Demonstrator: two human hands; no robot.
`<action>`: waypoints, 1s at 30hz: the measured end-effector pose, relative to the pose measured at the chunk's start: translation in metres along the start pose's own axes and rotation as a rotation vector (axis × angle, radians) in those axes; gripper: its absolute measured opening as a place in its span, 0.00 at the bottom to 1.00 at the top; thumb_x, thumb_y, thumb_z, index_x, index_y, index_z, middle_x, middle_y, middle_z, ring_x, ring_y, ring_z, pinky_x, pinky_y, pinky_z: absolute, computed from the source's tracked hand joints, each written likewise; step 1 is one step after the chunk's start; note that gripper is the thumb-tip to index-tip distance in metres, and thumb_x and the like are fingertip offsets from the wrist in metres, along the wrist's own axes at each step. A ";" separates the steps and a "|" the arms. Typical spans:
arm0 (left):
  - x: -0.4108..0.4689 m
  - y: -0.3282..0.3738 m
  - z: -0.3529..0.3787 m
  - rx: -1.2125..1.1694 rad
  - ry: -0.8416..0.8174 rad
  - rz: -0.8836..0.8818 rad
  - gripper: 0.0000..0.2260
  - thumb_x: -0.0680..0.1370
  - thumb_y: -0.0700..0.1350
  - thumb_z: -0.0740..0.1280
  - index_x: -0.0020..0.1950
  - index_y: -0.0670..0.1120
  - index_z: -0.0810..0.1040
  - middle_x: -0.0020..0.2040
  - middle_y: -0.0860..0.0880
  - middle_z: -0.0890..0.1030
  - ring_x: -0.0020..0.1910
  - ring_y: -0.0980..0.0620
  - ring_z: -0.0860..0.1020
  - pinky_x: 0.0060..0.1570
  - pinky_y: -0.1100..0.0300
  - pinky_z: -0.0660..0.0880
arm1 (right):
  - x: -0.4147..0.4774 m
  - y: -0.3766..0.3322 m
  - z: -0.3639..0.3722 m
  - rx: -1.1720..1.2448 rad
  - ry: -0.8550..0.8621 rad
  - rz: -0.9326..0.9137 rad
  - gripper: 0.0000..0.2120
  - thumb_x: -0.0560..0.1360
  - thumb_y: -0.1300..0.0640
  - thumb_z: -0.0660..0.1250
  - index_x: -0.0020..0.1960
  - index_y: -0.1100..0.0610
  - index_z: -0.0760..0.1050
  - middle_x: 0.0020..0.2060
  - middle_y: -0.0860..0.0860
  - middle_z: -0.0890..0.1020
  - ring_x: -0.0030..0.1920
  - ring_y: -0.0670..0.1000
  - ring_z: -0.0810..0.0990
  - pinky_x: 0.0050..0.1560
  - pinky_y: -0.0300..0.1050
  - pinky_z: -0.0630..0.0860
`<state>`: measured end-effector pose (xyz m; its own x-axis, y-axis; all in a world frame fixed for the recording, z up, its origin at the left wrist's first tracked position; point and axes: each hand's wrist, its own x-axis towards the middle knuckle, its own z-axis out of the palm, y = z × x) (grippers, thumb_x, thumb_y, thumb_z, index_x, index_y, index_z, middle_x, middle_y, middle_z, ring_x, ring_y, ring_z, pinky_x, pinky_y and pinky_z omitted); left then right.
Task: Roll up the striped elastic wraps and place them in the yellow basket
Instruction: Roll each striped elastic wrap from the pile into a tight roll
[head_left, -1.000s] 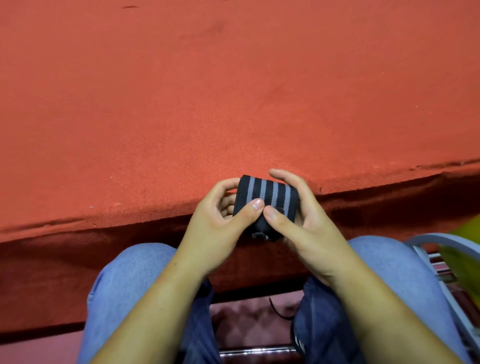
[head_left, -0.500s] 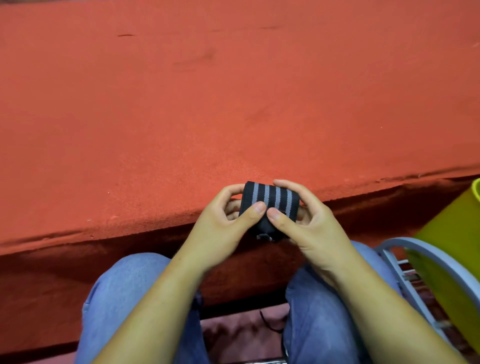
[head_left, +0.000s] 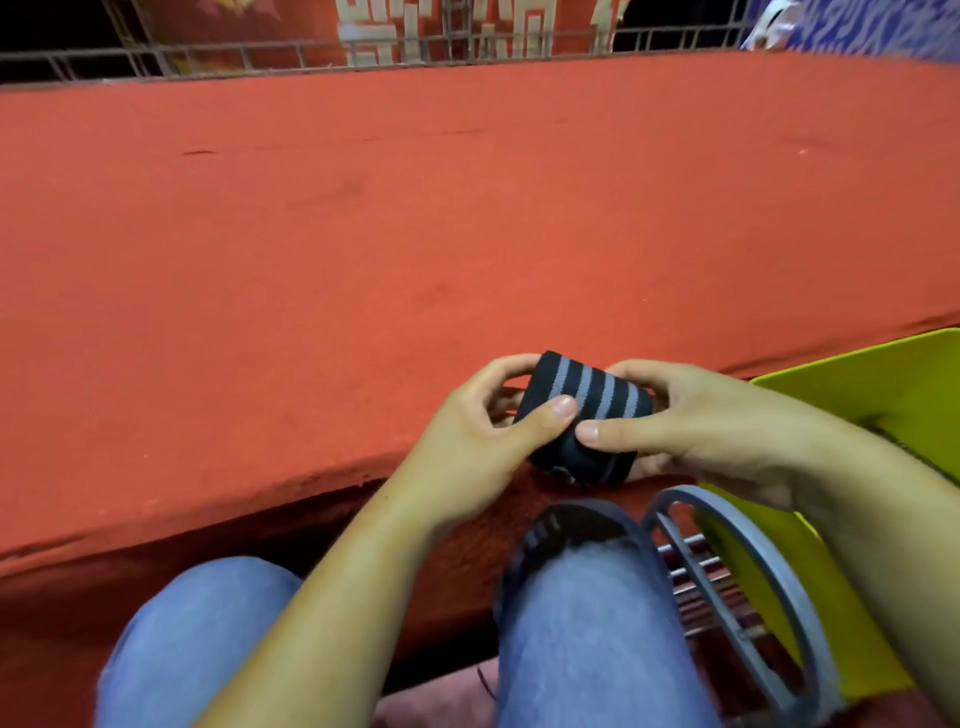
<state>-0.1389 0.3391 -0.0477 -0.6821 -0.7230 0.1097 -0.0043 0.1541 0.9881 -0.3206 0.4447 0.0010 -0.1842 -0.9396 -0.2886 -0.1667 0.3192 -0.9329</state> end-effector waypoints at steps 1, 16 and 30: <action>0.003 0.007 0.009 -0.012 -0.012 0.008 0.17 0.79 0.51 0.73 0.67 0.54 0.78 0.59 0.51 0.86 0.60 0.52 0.83 0.61 0.54 0.80 | -0.007 -0.004 -0.011 -0.018 0.014 -0.011 0.26 0.65 0.54 0.80 0.61 0.58 0.80 0.52 0.59 0.88 0.54 0.56 0.88 0.57 0.54 0.83; 0.049 0.051 0.148 0.268 -0.139 0.183 0.11 0.81 0.50 0.66 0.61 0.53 0.82 0.58 0.57 0.86 0.60 0.63 0.81 0.64 0.62 0.74 | -0.109 -0.008 -0.172 -0.443 0.349 -0.043 0.18 0.69 0.59 0.81 0.54 0.52 0.78 0.35 0.52 0.86 0.32 0.46 0.82 0.32 0.39 0.77; 0.034 0.013 0.188 0.633 -0.178 0.265 0.12 0.83 0.47 0.66 0.64 0.59 0.81 0.54 0.71 0.76 0.63 0.70 0.71 0.60 0.80 0.59 | -0.094 0.071 -0.207 -0.642 0.308 0.232 0.20 0.69 0.45 0.81 0.52 0.52 0.76 0.40 0.51 0.87 0.35 0.46 0.85 0.40 0.48 0.81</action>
<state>-0.2996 0.4429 -0.0514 -0.8278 -0.4945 0.2652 -0.2092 0.7106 0.6718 -0.5152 0.5810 0.0061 -0.5304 -0.7925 -0.3011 -0.6058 0.6028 -0.5193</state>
